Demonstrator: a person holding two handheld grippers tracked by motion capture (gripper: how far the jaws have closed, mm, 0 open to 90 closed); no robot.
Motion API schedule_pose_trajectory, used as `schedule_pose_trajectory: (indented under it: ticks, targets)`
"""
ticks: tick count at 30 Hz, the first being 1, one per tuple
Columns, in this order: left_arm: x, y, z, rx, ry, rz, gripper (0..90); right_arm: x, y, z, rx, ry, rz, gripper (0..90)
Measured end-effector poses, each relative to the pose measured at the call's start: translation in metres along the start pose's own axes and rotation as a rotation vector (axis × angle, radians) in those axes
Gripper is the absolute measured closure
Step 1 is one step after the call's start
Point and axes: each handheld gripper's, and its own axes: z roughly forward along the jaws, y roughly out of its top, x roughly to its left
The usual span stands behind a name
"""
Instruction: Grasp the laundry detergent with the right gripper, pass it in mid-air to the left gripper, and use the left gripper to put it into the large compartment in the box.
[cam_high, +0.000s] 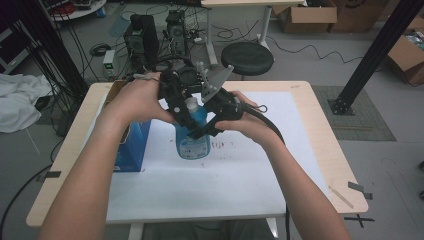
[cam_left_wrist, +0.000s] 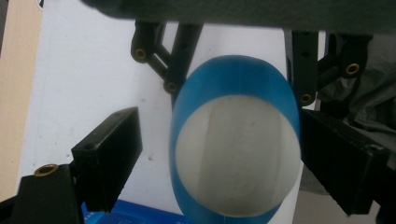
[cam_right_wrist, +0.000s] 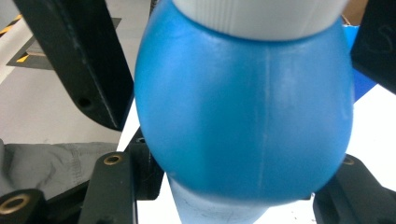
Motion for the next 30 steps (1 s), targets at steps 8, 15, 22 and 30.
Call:
schedule_pose_trajectory:
  ticks: [8,15,22,30]
  targets:
    - [-0.0008,0.0003,0.0015,0.0,-0.001,0.004,18.6,0.0,-0.0006,-0.0014,0.0,0.002,0.001,44.0]
    - [-0.0001,0.0003,0.0016,-0.002,-0.008,0.004,20.4,0.0,-0.0013,-0.0018,-0.004,0.004,-0.001,44.0]
    - [-0.0003,-0.001,0.0021,-0.007,-0.025,0.009,25.2,0.0,-0.0018,0.0001,-0.001,0.004,-0.005,44.0]
    - [0.0001,-0.001,0.0036,-0.006,-0.045,0.014,31.9,0.0006,-0.002,-0.0008,0.002,0.005,0.005,44.0]
